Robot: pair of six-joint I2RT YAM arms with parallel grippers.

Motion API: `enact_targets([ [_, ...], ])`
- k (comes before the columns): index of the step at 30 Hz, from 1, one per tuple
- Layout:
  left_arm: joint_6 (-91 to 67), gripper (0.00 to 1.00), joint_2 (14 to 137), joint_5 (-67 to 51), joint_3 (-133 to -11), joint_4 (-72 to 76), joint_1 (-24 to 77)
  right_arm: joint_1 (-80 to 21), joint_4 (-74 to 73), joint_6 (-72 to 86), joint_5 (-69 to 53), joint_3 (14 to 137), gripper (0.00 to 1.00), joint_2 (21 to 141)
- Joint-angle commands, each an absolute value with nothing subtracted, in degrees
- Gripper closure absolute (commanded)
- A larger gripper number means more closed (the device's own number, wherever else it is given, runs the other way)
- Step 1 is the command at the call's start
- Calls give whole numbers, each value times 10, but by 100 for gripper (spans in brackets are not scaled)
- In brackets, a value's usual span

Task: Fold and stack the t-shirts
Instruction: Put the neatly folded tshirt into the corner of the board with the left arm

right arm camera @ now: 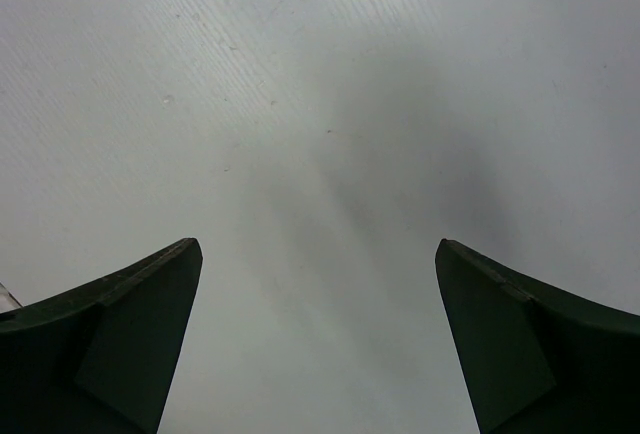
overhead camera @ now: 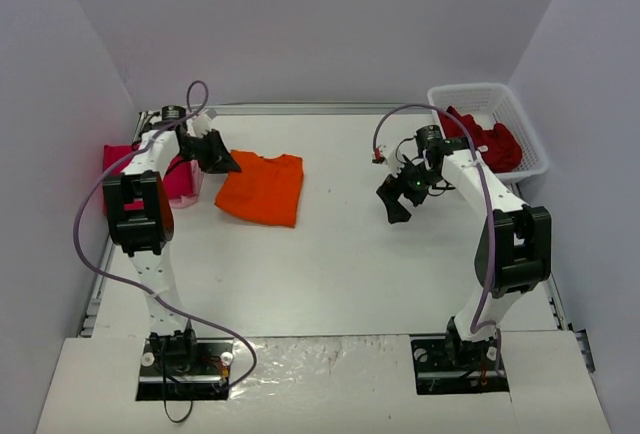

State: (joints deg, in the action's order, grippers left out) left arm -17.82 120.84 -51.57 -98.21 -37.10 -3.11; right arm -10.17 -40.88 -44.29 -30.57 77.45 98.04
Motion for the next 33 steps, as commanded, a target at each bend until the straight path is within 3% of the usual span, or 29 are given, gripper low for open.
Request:
enact_targets([
  [1, -86, 97, 1215, -491, -1048, -504, -52, -92, -404, -449, -350, 764, 0, 995],
  [10, 0, 98, 1271, -421, -1175, -651, -69, -91, -396, -446, -354, 744, 0, 1001],
  [23, 34, 98, 1312, -288, -1273, -722, -67, -95, -394, -446, -352, 741, 0, 1017],
  [33, 40, 98, 1355, -223, -1241, -717, -44, -107, -392, -442, -338, 737, 0, 1028],
])
